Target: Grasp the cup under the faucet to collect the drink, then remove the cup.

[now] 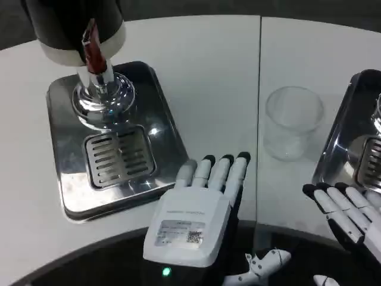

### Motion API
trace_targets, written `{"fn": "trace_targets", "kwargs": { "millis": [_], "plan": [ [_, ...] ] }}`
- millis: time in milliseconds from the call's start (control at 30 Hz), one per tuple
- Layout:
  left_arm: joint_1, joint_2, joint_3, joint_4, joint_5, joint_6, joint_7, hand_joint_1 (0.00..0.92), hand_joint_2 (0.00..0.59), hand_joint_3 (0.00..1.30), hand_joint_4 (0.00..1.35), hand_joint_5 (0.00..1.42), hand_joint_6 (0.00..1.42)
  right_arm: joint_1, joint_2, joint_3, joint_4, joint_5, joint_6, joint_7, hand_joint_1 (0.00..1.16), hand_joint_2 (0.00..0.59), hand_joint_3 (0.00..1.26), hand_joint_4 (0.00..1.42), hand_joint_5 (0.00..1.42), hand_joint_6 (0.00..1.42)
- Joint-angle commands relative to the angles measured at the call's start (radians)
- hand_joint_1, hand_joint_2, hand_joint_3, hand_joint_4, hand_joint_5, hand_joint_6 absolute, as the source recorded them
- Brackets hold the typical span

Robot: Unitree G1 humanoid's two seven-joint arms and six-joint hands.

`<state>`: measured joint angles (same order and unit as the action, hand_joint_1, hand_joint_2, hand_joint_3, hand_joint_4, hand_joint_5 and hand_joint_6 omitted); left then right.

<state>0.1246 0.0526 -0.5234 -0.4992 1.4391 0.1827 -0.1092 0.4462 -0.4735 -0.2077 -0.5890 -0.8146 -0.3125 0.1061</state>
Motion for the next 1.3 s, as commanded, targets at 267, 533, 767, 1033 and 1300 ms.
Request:
{"fn": "trace_targets", "kwargs": {
  "millis": [267, 533, 767, 1033, 1300],
  "plan": [
    [-0.281, -0.046, 0.119, 0.331, -0.167, 0.037, 0.211, 0.000, 0.066, 0.00, 0.00, 0.00, 0.00, 0.026, -0.015, -0.020, 0.009, 0.030, 0.020, 0.023, 0.12, 0.477, 0.00, 0.00, 0.00, 0.00],
    [-0.571, -0.094, 0.177, 0.776, -0.402, -0.012, 0.477, 0.000, 0.060, 0.00, 0.00, 0.00, 0.00, 0.030, -0.025, -0.026, 0.024, 0.053, 0.027, 0.034, 0.12, 0.477, 0.00, 0.00, 0.00, 0.00],
    [-0.852, -0.101, 0.175, 1.254, -0.605, -0.214, 0.628, 0.063, 0.047, 0.00, 0.00, 0.00, 0.00, 0.053, -0.038, -0.054, 0.025, 0.083, 0.028, 0.039, 0.12, 0.477, 0.00, 0.00, 0.00, 0.00],
    [-1.028, -0.133, 0.153, 1.576, -0.710, -0.366, 0.722, 0.166, 0.034, 0.00, 0.00, 0.00, 0.00, 0.071, -0.050, -0.077, 0.022, 0.109, 0.028, 0.059, 0.12, 0.477, 0.00, 0.00, 0.00, 0.00],
    [-1.134, -0.176, 0.139, 1.724, -0.765, -0.411, 0.775, 0.192, 0.031, 0.00, 0.00, 0.00, 0.00, 0.087, -0.052, -0.098, 0.017, 0.129, 0.032, 0.084, 0.13, 0.477, 0.00, 0.00, 0.00, 0.00]
  ]
}}
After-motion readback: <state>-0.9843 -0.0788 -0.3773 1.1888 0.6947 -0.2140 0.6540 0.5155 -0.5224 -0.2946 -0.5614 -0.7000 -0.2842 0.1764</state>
